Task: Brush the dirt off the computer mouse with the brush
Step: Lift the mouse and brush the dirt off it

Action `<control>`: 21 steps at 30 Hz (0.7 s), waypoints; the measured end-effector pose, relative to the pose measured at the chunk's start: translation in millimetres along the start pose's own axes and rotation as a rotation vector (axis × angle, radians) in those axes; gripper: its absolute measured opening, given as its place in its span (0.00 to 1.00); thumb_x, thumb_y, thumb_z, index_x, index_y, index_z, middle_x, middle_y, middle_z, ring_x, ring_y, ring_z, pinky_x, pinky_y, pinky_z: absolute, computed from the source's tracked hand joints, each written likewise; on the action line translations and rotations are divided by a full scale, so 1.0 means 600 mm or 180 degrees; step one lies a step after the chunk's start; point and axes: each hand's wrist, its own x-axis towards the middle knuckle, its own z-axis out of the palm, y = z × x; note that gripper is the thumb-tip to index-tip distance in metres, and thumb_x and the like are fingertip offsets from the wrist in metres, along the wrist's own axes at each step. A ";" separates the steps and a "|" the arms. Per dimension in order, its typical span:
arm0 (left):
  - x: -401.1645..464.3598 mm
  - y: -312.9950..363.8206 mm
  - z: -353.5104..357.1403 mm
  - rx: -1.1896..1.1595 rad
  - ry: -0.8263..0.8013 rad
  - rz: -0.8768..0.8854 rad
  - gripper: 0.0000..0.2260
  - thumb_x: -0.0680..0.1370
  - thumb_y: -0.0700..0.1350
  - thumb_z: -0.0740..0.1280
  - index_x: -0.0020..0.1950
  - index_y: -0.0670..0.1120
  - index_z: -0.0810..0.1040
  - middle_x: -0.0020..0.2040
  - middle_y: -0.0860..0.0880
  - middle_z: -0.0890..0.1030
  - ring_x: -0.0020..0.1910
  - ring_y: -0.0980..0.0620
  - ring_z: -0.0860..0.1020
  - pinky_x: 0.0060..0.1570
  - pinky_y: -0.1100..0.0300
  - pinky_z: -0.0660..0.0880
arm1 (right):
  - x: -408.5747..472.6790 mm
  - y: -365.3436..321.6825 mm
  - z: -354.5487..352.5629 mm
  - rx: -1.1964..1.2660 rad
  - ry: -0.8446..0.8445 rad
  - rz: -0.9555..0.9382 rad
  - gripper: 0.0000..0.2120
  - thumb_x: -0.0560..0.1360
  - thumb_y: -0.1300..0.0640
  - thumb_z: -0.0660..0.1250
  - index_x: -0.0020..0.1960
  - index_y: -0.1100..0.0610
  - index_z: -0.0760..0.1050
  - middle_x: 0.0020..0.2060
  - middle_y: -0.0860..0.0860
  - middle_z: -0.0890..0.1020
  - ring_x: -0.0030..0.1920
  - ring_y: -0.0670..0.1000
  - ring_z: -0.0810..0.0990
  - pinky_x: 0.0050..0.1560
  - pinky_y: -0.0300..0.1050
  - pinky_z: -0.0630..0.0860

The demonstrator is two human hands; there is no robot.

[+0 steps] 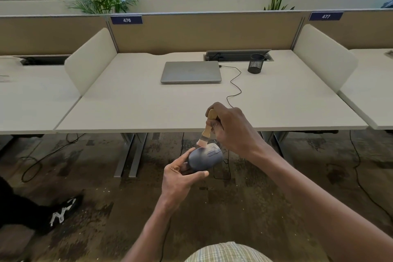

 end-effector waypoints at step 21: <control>0.019 -0.002 -0.004 -0.0207 0.0056 0.0034 0.33 0.68 0.33 0.81 0.71 0.48 0.78 0.56 0.53 0.87 0.58 0.50 0.85 0.53 0.58 0.83 | -0.014 0.007 -0.020 0.0220 0.0124 0.0117 0.08 0.77 0.69 0.67 0.54 0.60 0.75 0.43 0.54 0.84 0.40 0.48 0.84 0.40 0.44 0.82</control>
